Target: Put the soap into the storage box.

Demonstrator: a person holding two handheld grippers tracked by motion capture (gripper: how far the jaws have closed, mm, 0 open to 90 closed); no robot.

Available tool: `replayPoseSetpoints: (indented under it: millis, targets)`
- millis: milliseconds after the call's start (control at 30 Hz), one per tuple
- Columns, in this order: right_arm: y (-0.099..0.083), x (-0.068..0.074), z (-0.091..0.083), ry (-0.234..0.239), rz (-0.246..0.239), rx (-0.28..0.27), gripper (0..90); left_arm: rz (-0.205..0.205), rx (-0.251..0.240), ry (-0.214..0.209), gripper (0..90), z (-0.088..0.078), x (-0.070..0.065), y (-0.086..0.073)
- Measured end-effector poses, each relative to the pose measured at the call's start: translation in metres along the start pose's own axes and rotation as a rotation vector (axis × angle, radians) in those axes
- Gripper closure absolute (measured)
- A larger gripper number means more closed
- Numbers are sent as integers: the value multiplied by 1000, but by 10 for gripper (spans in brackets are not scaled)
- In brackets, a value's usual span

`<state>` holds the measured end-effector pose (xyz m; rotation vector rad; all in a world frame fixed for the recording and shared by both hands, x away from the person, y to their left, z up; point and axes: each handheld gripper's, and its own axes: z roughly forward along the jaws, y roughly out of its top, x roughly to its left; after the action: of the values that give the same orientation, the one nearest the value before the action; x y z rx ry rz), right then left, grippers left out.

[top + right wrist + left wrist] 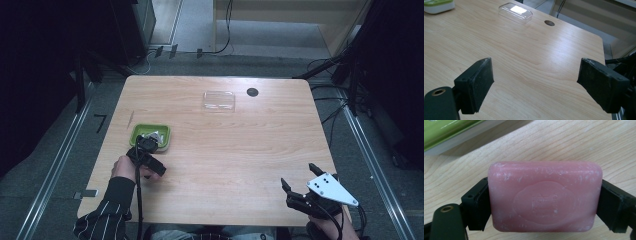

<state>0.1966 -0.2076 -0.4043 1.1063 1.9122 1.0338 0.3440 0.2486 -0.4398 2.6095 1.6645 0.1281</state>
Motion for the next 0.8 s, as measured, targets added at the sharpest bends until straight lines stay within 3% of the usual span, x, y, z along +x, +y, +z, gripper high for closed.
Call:
replayPoseSetpoints:
  millis: [467,800]
  targets:
    - [0,0,0,0,0,0,135,-19,14,-3,139,-3,14,-1]
    - [0,0,0,-1,-1,0,135,-28,-13,4,139,-14,22,-1]
